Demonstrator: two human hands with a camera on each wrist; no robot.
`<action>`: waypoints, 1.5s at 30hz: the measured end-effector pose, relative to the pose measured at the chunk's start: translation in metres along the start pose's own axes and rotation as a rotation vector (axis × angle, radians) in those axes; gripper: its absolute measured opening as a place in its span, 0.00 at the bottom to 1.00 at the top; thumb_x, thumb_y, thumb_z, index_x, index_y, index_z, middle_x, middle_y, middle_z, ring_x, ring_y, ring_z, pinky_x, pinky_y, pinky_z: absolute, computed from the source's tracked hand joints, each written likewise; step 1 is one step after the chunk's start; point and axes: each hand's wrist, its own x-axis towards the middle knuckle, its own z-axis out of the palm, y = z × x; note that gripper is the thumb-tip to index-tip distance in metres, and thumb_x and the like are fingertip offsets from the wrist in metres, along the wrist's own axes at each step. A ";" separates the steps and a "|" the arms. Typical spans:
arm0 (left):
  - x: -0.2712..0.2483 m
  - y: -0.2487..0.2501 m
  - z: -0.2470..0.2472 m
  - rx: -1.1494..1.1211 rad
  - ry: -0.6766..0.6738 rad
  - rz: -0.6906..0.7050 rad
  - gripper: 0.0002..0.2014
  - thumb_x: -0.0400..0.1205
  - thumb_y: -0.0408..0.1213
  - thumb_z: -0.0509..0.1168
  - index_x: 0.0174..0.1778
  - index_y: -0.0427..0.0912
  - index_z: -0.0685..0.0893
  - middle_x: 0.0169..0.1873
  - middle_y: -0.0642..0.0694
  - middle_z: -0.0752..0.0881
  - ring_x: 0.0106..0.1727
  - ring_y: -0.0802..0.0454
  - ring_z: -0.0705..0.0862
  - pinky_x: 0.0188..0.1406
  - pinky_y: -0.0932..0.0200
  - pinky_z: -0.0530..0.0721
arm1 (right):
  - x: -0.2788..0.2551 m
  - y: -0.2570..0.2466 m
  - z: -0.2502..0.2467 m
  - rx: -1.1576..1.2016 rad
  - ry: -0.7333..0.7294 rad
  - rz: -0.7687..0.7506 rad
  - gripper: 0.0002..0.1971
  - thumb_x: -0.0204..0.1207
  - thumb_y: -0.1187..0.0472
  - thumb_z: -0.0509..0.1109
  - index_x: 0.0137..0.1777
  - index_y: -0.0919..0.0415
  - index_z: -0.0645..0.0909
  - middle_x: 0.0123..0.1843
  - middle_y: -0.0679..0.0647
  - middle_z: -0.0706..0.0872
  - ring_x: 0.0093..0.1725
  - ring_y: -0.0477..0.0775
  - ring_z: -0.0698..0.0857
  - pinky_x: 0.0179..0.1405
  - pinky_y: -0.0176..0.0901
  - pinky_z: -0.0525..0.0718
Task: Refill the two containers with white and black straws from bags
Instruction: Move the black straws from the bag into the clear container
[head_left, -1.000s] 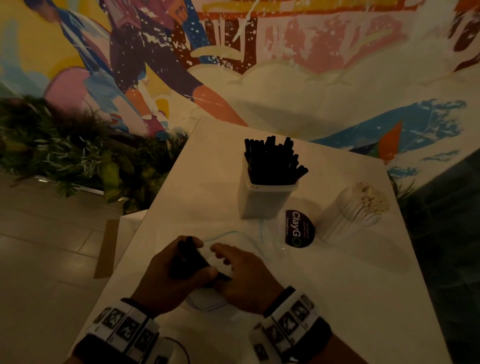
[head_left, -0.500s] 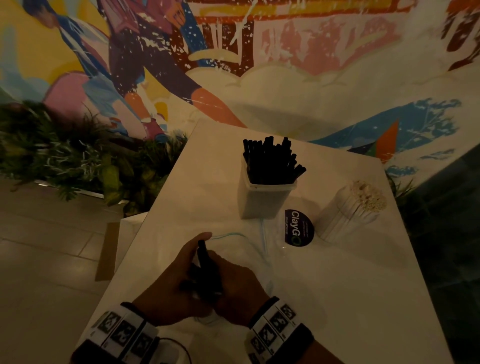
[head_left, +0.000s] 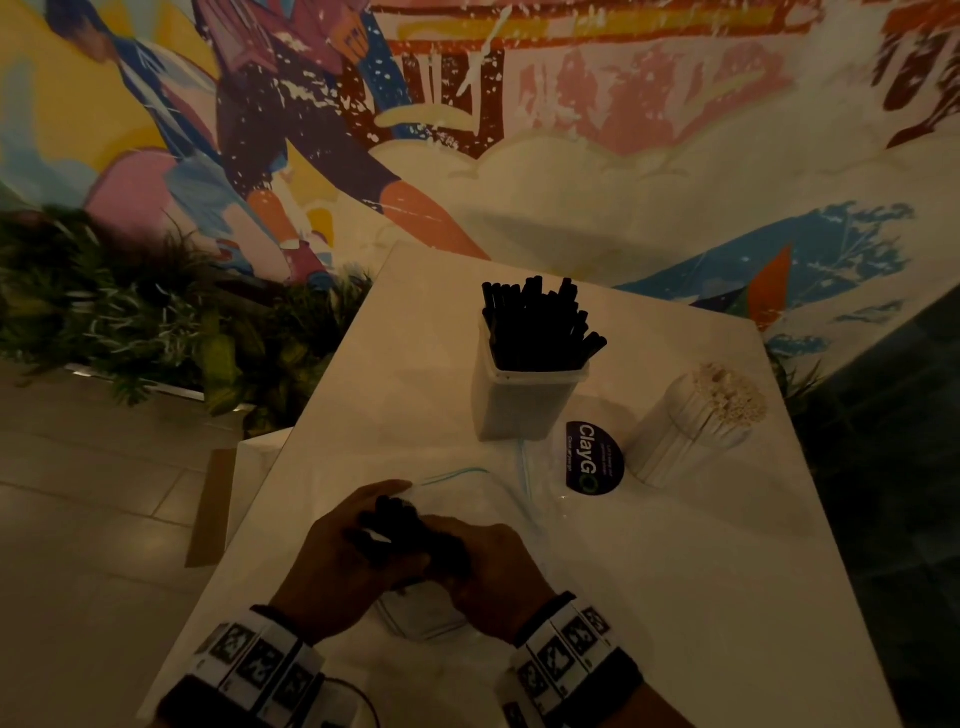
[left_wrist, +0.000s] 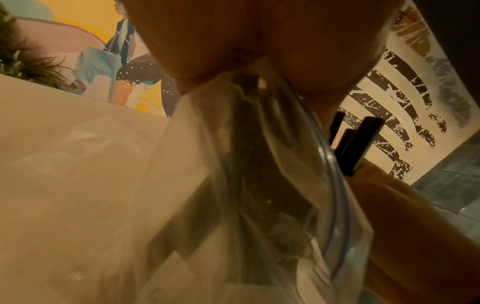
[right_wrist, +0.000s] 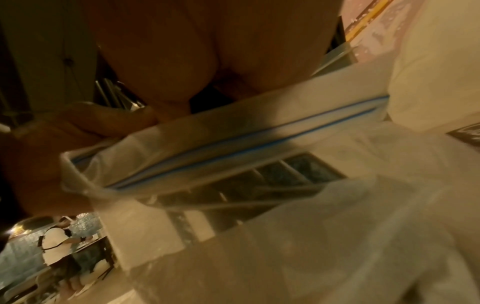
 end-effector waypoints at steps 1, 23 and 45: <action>0.000 0.001 0.001 -0.005 -0.009 0.001 0.35 0.54 0.71 0.73 0.58 0.71 0.77 0.53 0.58 0.85 0.55 0.58 0.85 0.60 0.46 0.84 | 0.000 0.001 0.000 -0.012 0.017 -0.010 0.16 0.76 0.56 0.68 0.63 0.56 0.82 0.51 0.56 0.91 0.48 0.59 0.89 0.47 0.47 0.88; 0.007 -0.003 0.009 0.073 0.042 0.012 0.20 0.60 0.59 0.68 0.46 0.60 0.81 0.48 0.60 0.84 0.50 0.64 0.82 0.57 0.61 0.80 | 0.008 -0.001 -0.034 0.479 0.758 0.336 0.34 0.63 0.31 0.72 0.28 0.68 0.76 0.27 0.59 0.83 0.28 0.60 0.82 0.35 0.50 0.85; 0.008 -0.004 0.007 0.038 0.042 -0.011 0.21 0.58 0.58 0.67 0.47 0.63 0.80 0.52 0.63 0.81 0.49 0.64 0.83 0.47 0.69 0.81 | 0.078 -0.075 -0.160 0.818 0.989 -0.098 0.25 0.81 0.54 0.67 0.20 0.56 0.72 0.14 0.43 0.67 0.13 0.45 0.64 0.17 0.37 0.66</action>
